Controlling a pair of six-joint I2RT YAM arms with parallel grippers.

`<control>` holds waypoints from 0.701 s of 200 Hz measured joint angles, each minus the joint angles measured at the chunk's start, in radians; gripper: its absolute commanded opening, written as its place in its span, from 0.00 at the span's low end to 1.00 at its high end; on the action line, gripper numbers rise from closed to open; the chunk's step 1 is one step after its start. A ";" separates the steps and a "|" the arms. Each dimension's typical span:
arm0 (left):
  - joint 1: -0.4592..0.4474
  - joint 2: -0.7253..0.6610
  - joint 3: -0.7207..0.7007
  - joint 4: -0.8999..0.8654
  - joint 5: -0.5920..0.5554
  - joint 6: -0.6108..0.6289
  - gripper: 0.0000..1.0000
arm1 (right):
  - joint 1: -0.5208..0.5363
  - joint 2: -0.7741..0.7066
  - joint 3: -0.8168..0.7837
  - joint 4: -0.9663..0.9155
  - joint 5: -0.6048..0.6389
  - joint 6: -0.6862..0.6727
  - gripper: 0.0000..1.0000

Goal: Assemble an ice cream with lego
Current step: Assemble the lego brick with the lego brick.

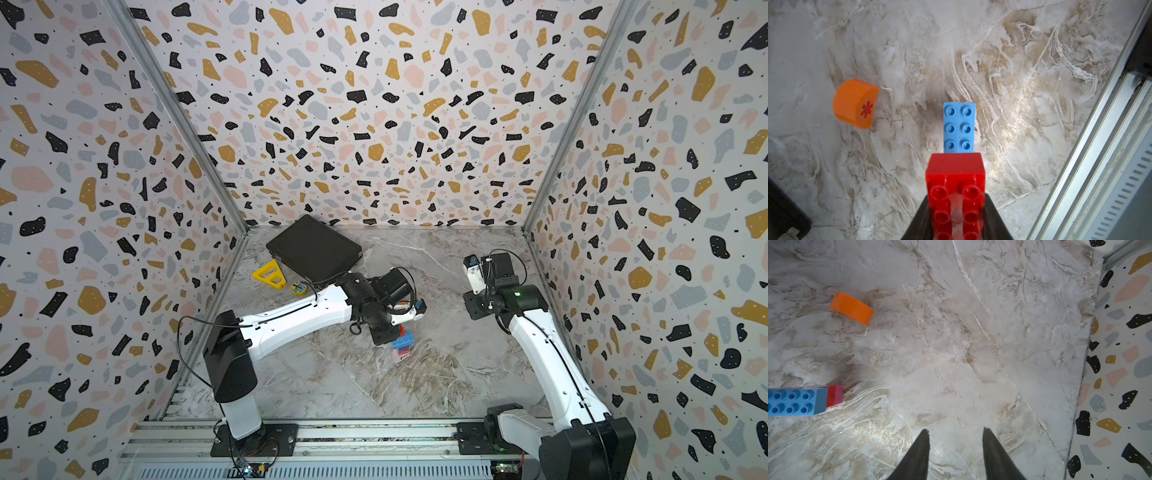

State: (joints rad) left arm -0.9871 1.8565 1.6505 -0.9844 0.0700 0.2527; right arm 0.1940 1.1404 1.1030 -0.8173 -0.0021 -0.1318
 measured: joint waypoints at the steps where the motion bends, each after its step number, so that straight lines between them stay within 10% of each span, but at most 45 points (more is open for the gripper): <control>1: 0.000 0.002 0.001 0.000 0.000 0.000 0.20 | 0.000 0.000 0.000 0.000 0.000 0.000 0.45; 140: -0.013 0.174 0.153 -0.063 -0.029 -0.001 0.19 | -0.017 0.000 -0.008 0.011 -0.046 0.006 0.45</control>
State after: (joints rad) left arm -1.0000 2.0300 1.8038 -1.0473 0.0406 0.2520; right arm 0.1768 1.1404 1.0946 -0.8062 -0.0479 -0.1257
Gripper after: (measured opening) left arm 0.321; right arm 0.450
